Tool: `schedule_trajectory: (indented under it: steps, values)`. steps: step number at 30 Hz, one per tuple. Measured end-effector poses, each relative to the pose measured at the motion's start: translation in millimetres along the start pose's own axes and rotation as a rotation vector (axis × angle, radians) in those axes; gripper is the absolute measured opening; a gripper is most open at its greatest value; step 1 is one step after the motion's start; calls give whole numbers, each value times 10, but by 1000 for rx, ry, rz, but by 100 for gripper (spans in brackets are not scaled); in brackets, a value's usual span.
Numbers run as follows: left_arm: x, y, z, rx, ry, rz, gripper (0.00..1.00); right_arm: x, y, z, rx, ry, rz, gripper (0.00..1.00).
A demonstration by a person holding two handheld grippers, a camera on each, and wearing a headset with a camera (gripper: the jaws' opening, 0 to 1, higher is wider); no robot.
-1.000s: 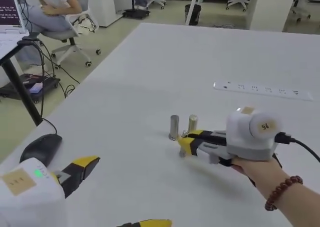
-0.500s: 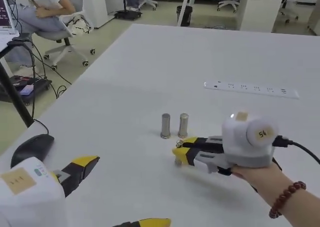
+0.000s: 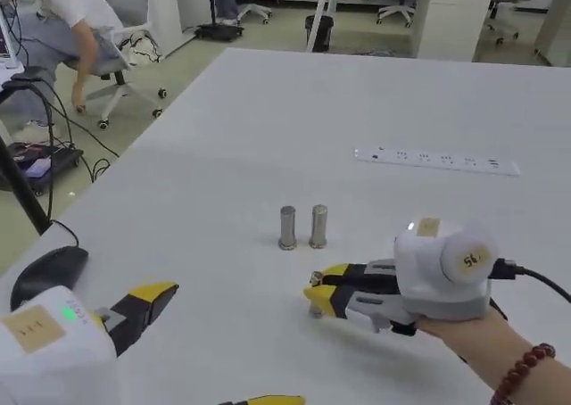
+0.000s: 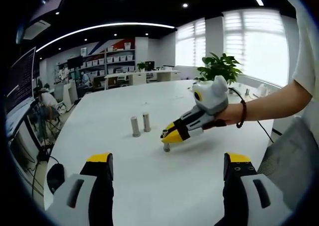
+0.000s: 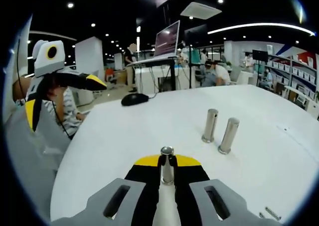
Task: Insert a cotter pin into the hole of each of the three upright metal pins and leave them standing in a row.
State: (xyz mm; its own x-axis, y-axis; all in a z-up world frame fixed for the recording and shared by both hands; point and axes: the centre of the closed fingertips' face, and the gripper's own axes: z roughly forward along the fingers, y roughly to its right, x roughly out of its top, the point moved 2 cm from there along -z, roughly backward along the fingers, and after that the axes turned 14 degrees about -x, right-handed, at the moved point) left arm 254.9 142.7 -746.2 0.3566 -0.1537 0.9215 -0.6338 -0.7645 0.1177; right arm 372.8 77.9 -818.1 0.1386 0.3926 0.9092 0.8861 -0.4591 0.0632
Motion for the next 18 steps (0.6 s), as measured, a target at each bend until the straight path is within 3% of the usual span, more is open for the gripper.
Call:
schedule_trajectory:
  steps: [18]
  values:
    - [-2,30,-18,-10,-9,12,90,-17,-23,-54,4,12,22,12]
